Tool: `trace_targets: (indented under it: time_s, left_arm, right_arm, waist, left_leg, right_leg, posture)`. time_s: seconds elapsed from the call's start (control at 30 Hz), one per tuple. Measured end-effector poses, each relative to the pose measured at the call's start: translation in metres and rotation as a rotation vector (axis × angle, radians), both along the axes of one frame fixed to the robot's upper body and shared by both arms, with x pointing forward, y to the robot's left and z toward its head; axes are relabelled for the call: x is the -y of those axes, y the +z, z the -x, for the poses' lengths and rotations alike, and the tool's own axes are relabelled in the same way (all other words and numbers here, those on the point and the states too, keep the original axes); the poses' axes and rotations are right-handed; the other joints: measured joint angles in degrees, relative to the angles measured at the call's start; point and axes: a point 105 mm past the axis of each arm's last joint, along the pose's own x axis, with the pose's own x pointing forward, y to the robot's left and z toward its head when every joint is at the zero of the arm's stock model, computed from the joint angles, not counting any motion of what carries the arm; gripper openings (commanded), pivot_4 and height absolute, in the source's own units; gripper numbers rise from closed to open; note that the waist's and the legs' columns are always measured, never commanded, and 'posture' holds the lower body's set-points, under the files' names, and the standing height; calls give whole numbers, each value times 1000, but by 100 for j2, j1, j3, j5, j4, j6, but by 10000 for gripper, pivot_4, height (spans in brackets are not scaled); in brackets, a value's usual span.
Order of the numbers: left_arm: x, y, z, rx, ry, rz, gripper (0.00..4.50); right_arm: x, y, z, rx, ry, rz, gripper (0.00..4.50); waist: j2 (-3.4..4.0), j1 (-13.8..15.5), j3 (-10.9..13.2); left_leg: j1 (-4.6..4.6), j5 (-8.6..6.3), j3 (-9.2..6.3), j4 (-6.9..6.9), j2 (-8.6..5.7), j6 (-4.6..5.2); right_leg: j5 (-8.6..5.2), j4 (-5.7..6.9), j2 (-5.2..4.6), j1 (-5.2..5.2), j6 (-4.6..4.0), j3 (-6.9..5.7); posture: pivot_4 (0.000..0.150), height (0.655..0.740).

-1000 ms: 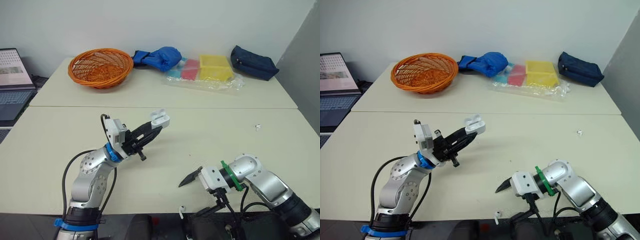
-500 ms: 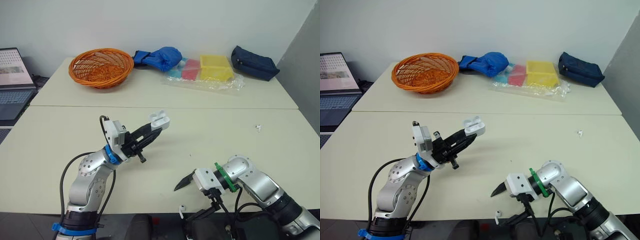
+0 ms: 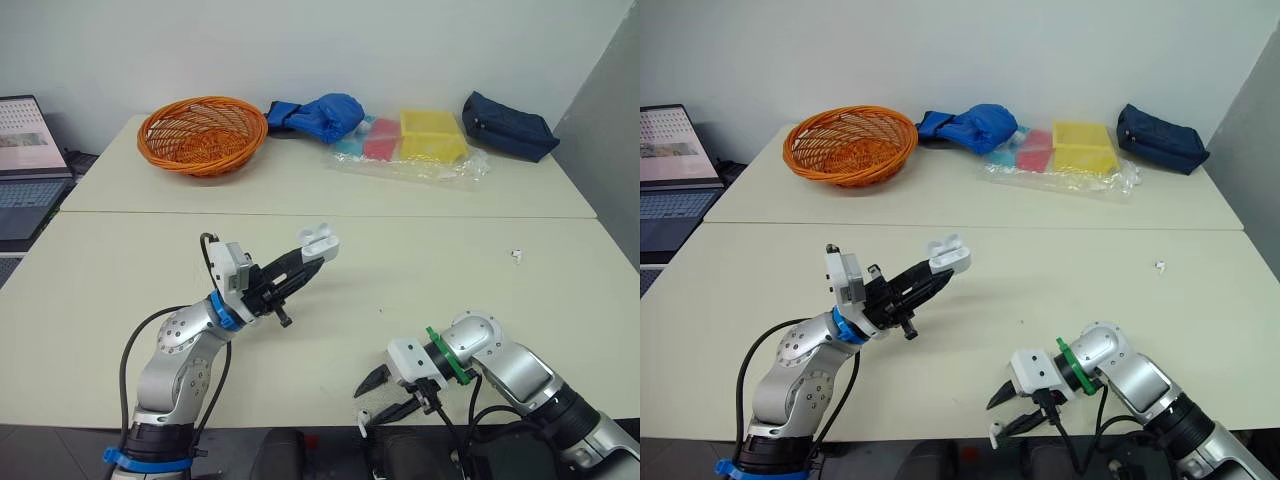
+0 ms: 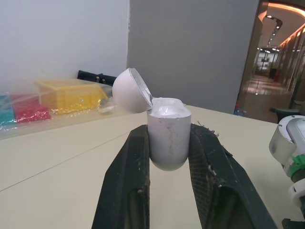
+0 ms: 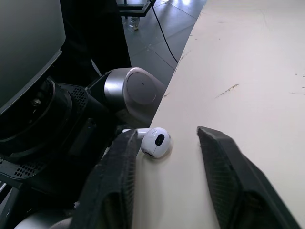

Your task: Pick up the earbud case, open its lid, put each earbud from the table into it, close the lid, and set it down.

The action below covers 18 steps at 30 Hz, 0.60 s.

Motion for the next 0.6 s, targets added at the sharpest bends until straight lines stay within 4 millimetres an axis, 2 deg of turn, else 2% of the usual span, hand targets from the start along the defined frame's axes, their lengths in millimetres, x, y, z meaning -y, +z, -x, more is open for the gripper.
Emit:
trace_targets:
  time_s: [0.6]
  left_arm:
    - [0, 0, 0, 1, -1, -1, 7592]
  right_arm:
    - [1, -6, -4, 42, 7, 16, 21110]
  waist:
    - [0, 0, 0]
  left_leg:
    - [0, 0, 1, 0, 0, 0]
  right_leg:
    - [0, 0, 0, 0, 0, 1]
  posture:
    - [1500, 7400]
